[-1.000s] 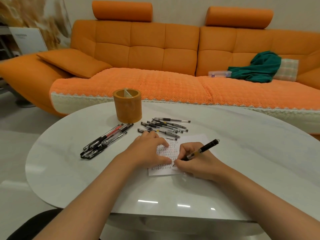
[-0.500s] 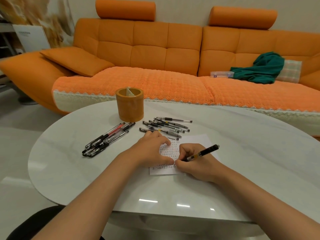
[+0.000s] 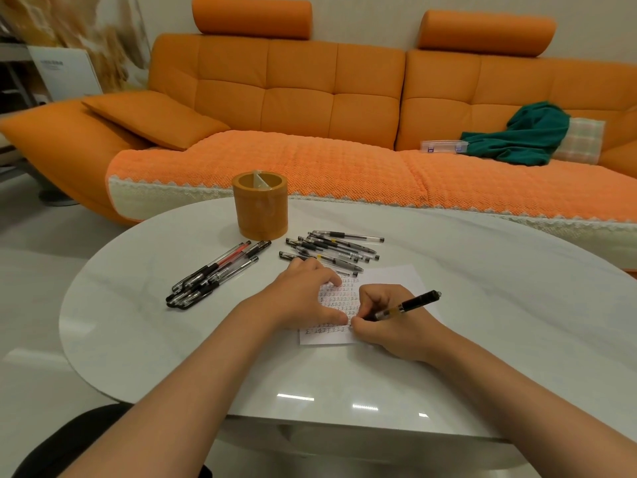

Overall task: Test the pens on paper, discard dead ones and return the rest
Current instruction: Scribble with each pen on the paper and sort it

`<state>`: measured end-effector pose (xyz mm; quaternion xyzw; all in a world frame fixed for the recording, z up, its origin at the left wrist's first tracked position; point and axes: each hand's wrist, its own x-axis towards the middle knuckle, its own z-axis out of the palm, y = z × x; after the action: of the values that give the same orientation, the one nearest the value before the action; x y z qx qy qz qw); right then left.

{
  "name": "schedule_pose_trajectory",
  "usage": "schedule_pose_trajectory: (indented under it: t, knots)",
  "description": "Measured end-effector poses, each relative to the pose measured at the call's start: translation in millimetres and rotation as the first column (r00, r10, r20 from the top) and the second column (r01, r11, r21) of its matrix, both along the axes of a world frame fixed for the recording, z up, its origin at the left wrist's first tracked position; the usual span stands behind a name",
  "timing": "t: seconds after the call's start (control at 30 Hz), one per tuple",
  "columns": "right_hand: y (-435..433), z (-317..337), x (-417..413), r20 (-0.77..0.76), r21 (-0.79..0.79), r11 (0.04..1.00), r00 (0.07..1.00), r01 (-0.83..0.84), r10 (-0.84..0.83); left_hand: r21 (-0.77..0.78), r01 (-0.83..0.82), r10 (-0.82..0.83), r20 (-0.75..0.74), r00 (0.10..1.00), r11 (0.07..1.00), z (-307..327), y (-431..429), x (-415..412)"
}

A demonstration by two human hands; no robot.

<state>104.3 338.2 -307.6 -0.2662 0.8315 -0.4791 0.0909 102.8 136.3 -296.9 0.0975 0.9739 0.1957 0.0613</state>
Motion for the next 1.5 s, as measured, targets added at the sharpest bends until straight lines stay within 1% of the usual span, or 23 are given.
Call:
schedule_pose_trajectory:
  t: [0.13,0.2,0.47,0.57,0.77,1.03,1.13,1.23,1.37,1.43,1.47,1.5]
  knots:
    - [1,1,-1,0.034,-0.001,1.000,0.999,-0.026,0.026,0.003,-0.001,0.001,0.002,1.000,1.000,1,1,1]
    - [1,1,-1,0.050,-0.019,1.000,0.999,-0.013,0.014,0.002,-0.001,0.001,0.002,1.000,1.000,1,1,0]
    - [0,0,-1,0.021,-0.010,1.000,1.000,-0.003,0.003,-0.009,0.000,0.000,0.004,1.000,1.000,1,2,2]
    - [0,1,1,0.026,-0.025,1.000,1.000,0.001,-0.001,-0.009,-0.003,0.003,0.004,1.000,1.000,1,2,1]
    - [0,3,1,0.049,-0.002,1.000,0.998,-0.028,0.028,0.019,-0.002,0.001,0.007,1.000,1.000,0,1,1]
    - [0,3,1,0.051,0.004,0.999,0.998,-0.033,0.033,0.010,-0.004,0.004,-0.001,1.000,1.000,-1,1,1]
    - [0,5,1,0.086,-0.048,0.999,0.996,-0.001,0.005,0.010,-0.006,0.006,-0.006,1.000,1.000,-1,1,1]
    - [3,9,-1,0.131,-0.144,0.984,0.988,0.103,-0.084,0.017,-0.004,0.004,-0.002,1.000,1.000,-1,0,1]
    - [4,12,0,0.220,-0.262,0.955,0.972,0.138,-0.080,0.018,0.017,-0.017,0.002,1.000,1.000,0,-2,1]
    - [4,14,1,0.174,-0.279,0.951,0.981,0.136,-0.089,0.024,0.028,-0.028,0.002,1.000,0.999,-1,-4,1]
    - [4,15,1,0.094,-0.254,0.959,0.990,0.126,-0.105,0.032,0.033,-0.033,0.005,0.999,0.999,-1,-5,1]
    - [6,16,0,-0.018,-0.197,0.973,0.992,0.116,-0.122,0.039,0.037,-0.038,0.006,0.999,0.999,-1,-6,1]
